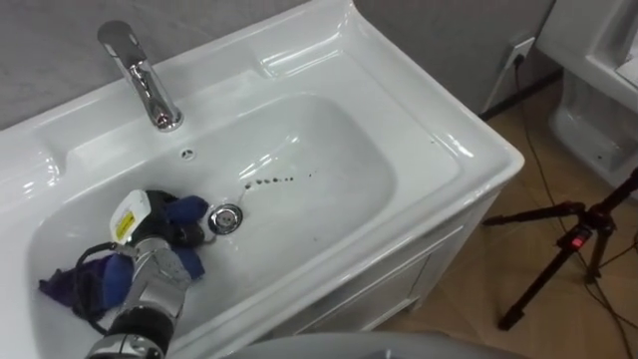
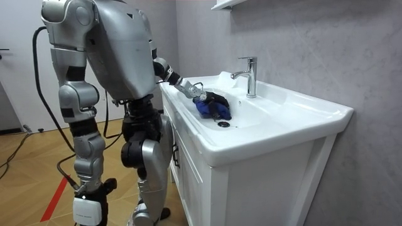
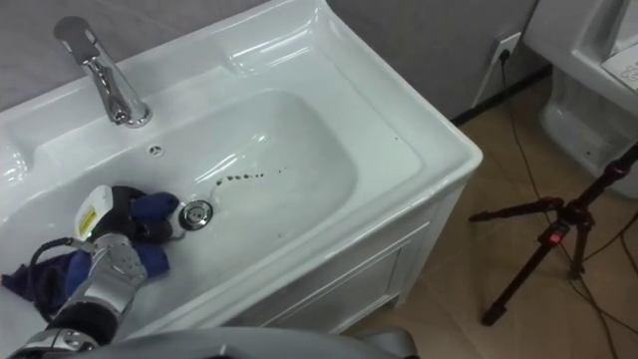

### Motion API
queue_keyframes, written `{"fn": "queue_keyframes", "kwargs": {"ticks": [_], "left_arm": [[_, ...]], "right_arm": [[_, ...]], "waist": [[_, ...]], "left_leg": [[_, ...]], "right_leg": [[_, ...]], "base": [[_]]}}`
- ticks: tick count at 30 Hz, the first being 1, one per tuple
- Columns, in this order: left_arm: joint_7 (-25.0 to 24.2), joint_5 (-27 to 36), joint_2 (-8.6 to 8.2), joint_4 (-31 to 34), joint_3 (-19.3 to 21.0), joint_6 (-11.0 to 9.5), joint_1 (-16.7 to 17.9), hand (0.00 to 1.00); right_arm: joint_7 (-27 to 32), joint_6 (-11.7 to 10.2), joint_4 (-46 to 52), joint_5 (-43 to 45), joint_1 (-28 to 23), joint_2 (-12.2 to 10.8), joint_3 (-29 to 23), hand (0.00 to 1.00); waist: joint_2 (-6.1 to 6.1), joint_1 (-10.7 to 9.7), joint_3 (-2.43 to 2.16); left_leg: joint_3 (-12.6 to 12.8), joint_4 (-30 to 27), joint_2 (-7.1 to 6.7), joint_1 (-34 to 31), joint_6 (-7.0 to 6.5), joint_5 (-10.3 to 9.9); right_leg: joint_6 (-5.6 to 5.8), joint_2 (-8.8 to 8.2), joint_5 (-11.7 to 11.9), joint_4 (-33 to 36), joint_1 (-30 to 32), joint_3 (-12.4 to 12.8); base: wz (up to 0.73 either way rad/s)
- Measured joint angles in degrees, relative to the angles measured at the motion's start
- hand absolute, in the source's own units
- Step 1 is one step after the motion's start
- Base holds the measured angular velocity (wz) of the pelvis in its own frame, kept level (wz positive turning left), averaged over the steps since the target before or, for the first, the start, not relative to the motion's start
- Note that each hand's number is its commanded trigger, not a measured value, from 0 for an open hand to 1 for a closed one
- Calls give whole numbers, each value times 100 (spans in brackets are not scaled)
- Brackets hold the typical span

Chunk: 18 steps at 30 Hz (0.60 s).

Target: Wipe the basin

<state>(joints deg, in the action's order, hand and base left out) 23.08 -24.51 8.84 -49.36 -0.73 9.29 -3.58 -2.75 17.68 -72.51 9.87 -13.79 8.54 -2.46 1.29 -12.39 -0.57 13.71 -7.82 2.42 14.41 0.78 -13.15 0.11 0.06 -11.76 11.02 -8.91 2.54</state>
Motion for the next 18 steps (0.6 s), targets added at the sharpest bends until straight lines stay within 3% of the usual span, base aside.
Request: {"fn": "queue_keyframes", "kwargs": {"ticks": [3, 6, 7, 9, 13, 16, 18], "left_arm": [[-7, 520, -12, -3, -28, 59, -207, 100], [-27, 1034, -37, 35, -370, 64, -373, 100], [-26, 1072, -75, 27, -627, 56, -438, 100], [3, 1213, -215, -10, -761, 59, -639, 100], [-139, 2189, -381, -121, -909, -64, -1106, 100], [-227, 2733, -521, -41, -1067, -243, -1343, 100], [-238, 3082, -530, -65, -1133, -329, -1424, 100]], "right_arm": [[-1, 71, 4, 8, 24, -9, 8, 0], [8, 118, 73, -7, 65, 4, 19, 0], [8, 121, 95, -32, 79, 3, 72, 0], [7, 121, 139, -28, 87, -8, 128, 0], [4, 199, 233, 2, 115, -2, 194, 0], [9, 198, 291, 3, 117, 8, 192, 0], [12, 195, 322, -10, 117, 15, 220, 0]], "waist": [[-18, -50, -2], [-25, -188, -1], [-27, -252, 1], [-26, -377, 6], [8, -612, 27], [14, -675, 43], [19, -747, 48]], "left_leg": [[10, -13, -5, -193, -25, 18], [10, 5, -5, -384, -49, 50], [14, 11, -2, -432, -51, 52], [46, 16, -5, -496, -52, 51], [96, 18, 1, -574, -51, 51], [182, 16, -5, -638, -49, 52], [182, 15, -3, -680, -46, 50]], "right_leg": [[31, -3, 44, 11, 199, 34], [46, -17, 106, 7, 363, 48], [48, -15, 116, 14, 423, 63], [49, -17, 119, 58, 522, 74], [41, -9, 116, 122, 668, 79], [28, 3, 107, 172, 793, 118], [28, 2, 105, 152, 793, 112]], "base": [[0], [-2], [-6], [-7], [-7], [-14], [3]]}}
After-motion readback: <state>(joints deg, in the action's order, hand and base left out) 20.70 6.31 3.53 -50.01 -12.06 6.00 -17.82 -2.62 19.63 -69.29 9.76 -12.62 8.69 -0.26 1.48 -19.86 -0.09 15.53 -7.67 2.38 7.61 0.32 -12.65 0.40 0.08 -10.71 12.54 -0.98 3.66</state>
